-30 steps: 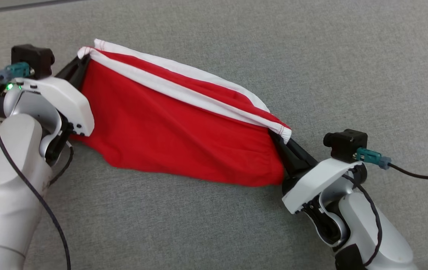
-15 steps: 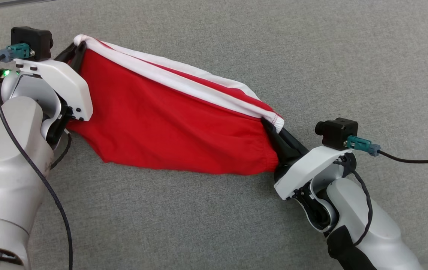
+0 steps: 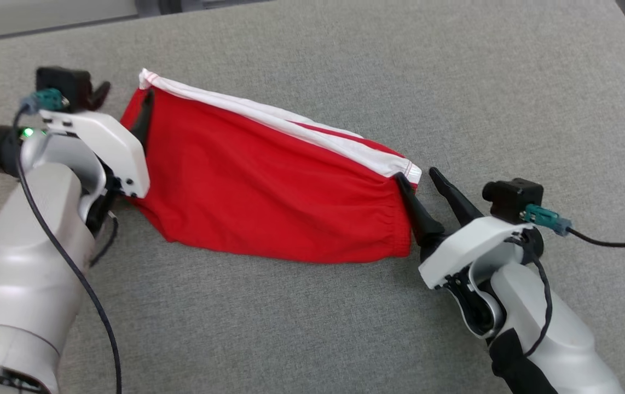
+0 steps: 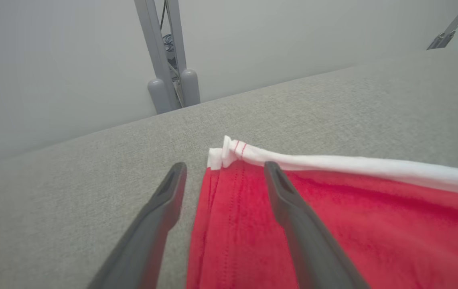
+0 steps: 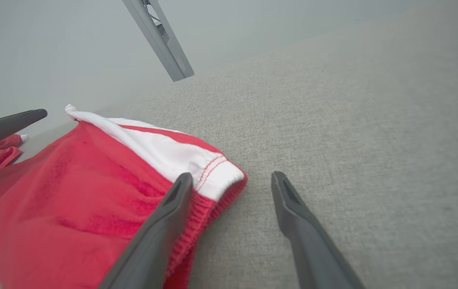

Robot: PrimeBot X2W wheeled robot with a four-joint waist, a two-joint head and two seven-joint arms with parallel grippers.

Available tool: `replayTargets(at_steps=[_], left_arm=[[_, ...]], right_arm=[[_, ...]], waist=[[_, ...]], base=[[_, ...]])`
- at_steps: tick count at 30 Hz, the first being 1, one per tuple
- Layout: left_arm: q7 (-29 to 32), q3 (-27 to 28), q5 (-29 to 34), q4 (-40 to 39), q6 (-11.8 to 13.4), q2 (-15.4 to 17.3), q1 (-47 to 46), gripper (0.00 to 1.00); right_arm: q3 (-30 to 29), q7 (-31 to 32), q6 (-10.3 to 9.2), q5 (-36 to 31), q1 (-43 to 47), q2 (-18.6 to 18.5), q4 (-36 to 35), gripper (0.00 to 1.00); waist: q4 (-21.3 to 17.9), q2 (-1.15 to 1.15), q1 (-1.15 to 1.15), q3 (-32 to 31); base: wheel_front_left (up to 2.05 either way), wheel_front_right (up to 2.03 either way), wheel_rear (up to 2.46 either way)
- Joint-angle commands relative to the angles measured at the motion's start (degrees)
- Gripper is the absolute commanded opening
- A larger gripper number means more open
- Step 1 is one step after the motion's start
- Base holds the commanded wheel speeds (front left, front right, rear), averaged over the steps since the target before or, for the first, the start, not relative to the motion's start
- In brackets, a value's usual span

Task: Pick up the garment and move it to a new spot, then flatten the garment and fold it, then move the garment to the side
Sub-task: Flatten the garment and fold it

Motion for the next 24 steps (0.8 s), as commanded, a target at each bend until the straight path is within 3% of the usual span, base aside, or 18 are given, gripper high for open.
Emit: replayTargets(at_steps=[1,11,16,24], left_arm=[[-0.36,-0.30,-0.47,-0.35,-0.16,0.08,0.84,1.00],[-2.04,-2.64,-5.45,-4.46,-0.12,0.32,9.84,1.00],[0.09,-2.34,-7.59,-3.40,-0.12,0.98,12.48,1.00],[3.52,-1.05,-9.29,-0.17,1.46,3.18,11.34,1.00]], right_arm=[[-0.49,-0.51,0.01,-0.66,0.87,-0.49,0.15,1.00],[-13.61,1.05,0.01,-11.59,9.46,-0.48,-4.65,1.00],[-19.37,4.79,0.01,-16.86,14.79,-0.43,-13.80,1.00],[-20.49,11.11,0.01,-16.83,20.65,-0.43,-28.55,1.00]], waist=[[0.66,0.00,0.00,-1.04],[2.86,0.00,0.00,-6.86],[1.84,0.00,0.00,-7.68],[-1.37,0.00,0.00,-5.41]], base=[[0.00,0.00,0.00],[0.00,0.00,0.00],[0.00,0.00,0.00],[0.00,0.00,0.00]])
